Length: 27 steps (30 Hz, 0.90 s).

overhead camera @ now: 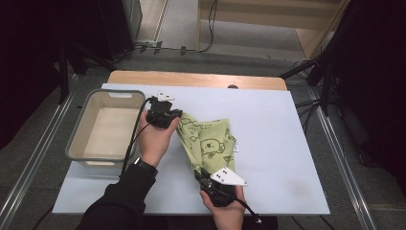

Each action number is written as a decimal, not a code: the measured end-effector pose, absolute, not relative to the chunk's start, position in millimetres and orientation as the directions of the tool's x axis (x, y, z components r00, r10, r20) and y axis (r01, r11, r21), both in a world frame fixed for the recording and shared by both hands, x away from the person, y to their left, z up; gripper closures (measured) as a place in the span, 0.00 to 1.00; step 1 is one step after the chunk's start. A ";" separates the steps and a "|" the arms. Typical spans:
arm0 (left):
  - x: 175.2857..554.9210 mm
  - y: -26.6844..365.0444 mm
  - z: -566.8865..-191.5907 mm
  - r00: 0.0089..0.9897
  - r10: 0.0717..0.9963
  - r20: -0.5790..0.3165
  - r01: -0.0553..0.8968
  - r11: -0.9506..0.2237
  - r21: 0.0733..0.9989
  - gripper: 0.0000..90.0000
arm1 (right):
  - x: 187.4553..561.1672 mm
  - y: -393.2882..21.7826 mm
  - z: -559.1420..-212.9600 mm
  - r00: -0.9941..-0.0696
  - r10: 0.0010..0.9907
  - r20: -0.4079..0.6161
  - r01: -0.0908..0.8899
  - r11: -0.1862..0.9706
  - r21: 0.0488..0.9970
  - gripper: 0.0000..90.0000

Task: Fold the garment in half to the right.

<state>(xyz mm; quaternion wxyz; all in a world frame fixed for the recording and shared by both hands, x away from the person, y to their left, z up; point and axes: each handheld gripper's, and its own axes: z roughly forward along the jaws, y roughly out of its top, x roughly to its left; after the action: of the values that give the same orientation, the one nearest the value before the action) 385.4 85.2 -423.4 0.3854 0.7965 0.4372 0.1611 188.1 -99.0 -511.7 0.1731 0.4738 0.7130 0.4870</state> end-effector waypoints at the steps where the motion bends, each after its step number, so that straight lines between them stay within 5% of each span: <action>1: 386.0 80.2 -423.6 0.572 0.817 -0.079 0.569 -0.325 0.755 0.94 | 187.1 -101.9 -513.0 -0.488 0.847 0.210 0.508 0.080 0.858 0.84; 27: 398.7 -24.8 -450.6 0.685 0.727 -0.033 0.525 -0.463 0.714 0.94 | 175.8 -145.4 -524.7 -0.395 0.864 0.313 0.608 -0.010 0.794 0.87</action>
<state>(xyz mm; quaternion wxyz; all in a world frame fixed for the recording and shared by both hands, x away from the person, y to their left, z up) 398.7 -24.8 -450.6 0.3618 0.8437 0.3711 0.1399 175.8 -145.4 -524.7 0.1364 0.5330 0.6902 0.4700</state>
